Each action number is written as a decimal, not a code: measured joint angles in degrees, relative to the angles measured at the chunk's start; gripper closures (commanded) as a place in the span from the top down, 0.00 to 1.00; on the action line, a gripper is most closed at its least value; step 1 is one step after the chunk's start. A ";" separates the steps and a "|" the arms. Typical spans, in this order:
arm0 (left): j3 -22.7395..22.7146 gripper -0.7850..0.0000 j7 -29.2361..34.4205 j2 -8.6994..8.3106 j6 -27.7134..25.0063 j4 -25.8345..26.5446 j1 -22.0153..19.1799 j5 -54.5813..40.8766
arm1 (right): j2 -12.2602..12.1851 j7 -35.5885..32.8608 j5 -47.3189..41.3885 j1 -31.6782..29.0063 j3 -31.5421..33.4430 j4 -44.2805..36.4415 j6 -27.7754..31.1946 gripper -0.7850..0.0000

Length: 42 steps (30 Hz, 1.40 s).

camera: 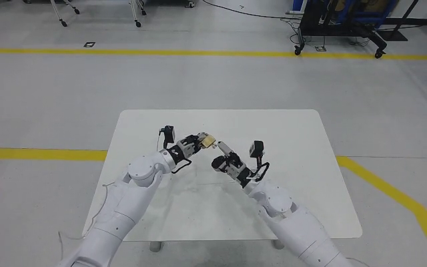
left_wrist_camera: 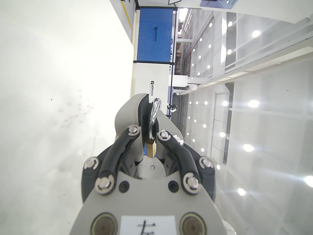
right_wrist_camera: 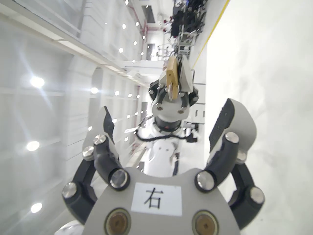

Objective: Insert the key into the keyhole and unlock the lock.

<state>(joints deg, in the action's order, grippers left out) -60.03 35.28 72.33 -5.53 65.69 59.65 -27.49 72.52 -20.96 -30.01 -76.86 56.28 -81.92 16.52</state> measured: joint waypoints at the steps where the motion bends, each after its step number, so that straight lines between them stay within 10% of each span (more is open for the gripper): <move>1: -0.24 0.00 0.30 -0.02 -0.64 0.24 0.25 -0.26 | -0.22 -3.55 -2.72 -0.31 0.87 0.07 -0.37 1.00; 4: -0.73 0.00 1.34 -0.06 -2.14 0.85 0.87 -0.74 | -0.67 -14.12 -11.00 -0.27 3.05 1.18 -3.80 0.94; 7: -1.01 0.00 2.09 -0.06 -2.96 1.26 1.27 -0.89 | -0.72 -21.03 -16.96 0.72 4.17 3.25 -6.94 0.52; 12: -1.32 0.00 3.23 -0.09 -4.26 1.88 1.81 -0.42 | -0.08 -23.40 -20.36 3.04 3.47 6.90 -8.40 0.25; 29: -1.70 0.00 3.94 0.11 -4.37 2.27 2.04 0.77 | 1.60 -23.62 -21.82 6.90 1.43 12.68 -9.32 0.23; 34: -1.75 0.00 4.16 0.16 -4.49 2.33 2.06 1.16 | 1.82 -24.16 -22.04 7.16 1.49 13.20 -9.63 0.00; 42: -1.83 0.00 4.90 0.20 -4.45 2.44 2.04 2.00 | 2.13 -24.63 -22.14 7.33 1.66 13.55 -10.01 0.00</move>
<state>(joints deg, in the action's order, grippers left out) -61.86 40.18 72.53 -9.98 68.13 61.69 -25.49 74.66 -45.59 -52.15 -69.53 57.94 -68.37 6.51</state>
